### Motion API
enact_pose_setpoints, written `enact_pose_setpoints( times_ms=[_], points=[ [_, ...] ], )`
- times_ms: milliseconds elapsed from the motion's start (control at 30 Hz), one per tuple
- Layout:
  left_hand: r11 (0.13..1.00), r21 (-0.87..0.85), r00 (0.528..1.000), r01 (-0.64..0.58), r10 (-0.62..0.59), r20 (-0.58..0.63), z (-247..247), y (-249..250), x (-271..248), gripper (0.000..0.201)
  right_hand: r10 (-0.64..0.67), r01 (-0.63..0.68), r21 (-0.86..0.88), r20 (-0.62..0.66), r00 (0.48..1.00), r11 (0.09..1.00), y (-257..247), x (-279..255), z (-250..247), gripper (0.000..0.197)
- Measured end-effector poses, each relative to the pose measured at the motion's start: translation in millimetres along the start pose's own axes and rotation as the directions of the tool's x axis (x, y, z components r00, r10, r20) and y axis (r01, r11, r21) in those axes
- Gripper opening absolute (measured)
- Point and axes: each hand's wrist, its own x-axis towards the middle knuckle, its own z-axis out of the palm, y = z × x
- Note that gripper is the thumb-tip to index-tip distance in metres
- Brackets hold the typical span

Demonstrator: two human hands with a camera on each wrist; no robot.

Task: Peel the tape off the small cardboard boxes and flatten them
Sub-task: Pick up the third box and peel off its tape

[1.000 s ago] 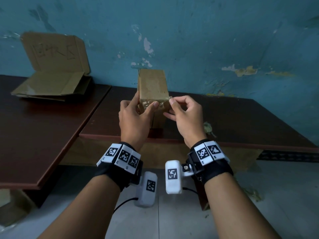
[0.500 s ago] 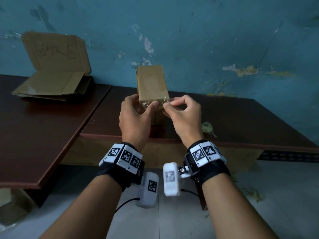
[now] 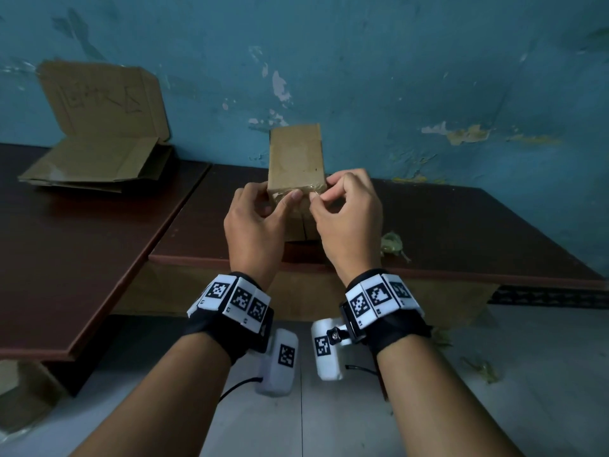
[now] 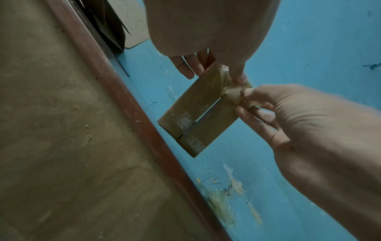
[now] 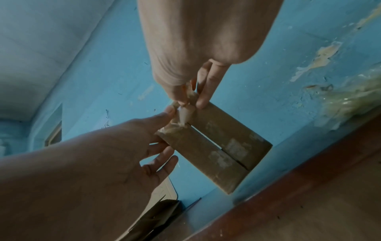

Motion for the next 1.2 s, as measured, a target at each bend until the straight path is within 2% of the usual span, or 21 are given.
enact_pose_setpoints(
  times_ms=[267,367,533,633,700,800,867,1000,1100,1200],
  points=[
    [0.997,0.067,0.998,-0.032,0.036,-0.056,0.7,2.0,-1.6,0.049,-0.024,0.023,-0.019,-0.039,0.999,1.0,-1.9,5.9,-0.7,0.031],
    [0.995,0.093,0.996,-0.047,0.054,-0.069,1.9,2.8,-3.5,0.053,-0.039,0.039,-0.009,-0.095,0.995,0.999,-1.5,3.7,1.3,0.03],
    [0.986,0.154,0.996,-0.059,0.068,-0.055,0.5,5.9,-5.4,0.058,-0.098,0.093,-0.046,-0.142,0.985,0.995,1.5,5.0,0.8,0.025],
    [0.989,0.145,0.998,-0.029,0.037,-0.052,0.8,7.3,-6.8,0.056,-0.076,0.073,-0.025,-0.155,0.985,0.997,2.1,4.5,0.4,0.021],
    [0.994,0.113,0.999,0.011,-0.006,-0.044,2.4,9.0,-7.1,0.049,0.016,-0.007,0.071,-0.128,0.992,0.997,-1.0,3.3,0.4,0.017],
    [0.994,0.108,0.999,0.029,-0.026,-0.027,3.5,9.6,-6.0,0.043,0.115,-0.114,0.253,0.014,0.993,0.961,-7.0,0.8,-0.1,0.037],
    [0.993,0.114,0.999,0.042,-0.042,-0.006,3.2,10.3,-5.2,0.047,0.1,-0.121,0.254,0.094,0.991,0.96,-7.4,-0.9,0.4,0.036],
    [0.996,0.079,0.998,0.033,-0.037,0.052,-1.7,15.1,-5.3,0.051,0.109,-0.142,0.19,0.174,0.979,0.971,-1.7,-6.9,4.5,0.011],
    [1.0,0.024,0.998,0.012,-0.013,0.062,-2.9,17.3,-6.3,0.059,0.128,-0.173,0.202,0.216,0.968,0.964,2.3,-13.4,7.0,0.009],
    [0.997,-0.063,0.999,0.033,-0.031,0.03,-3.6,17.1,-4.8,0.055,0.135,-0.187,0.211,0.24,0.961,0.959,2.9,-16.0,9.3,0.007]
  ],
)
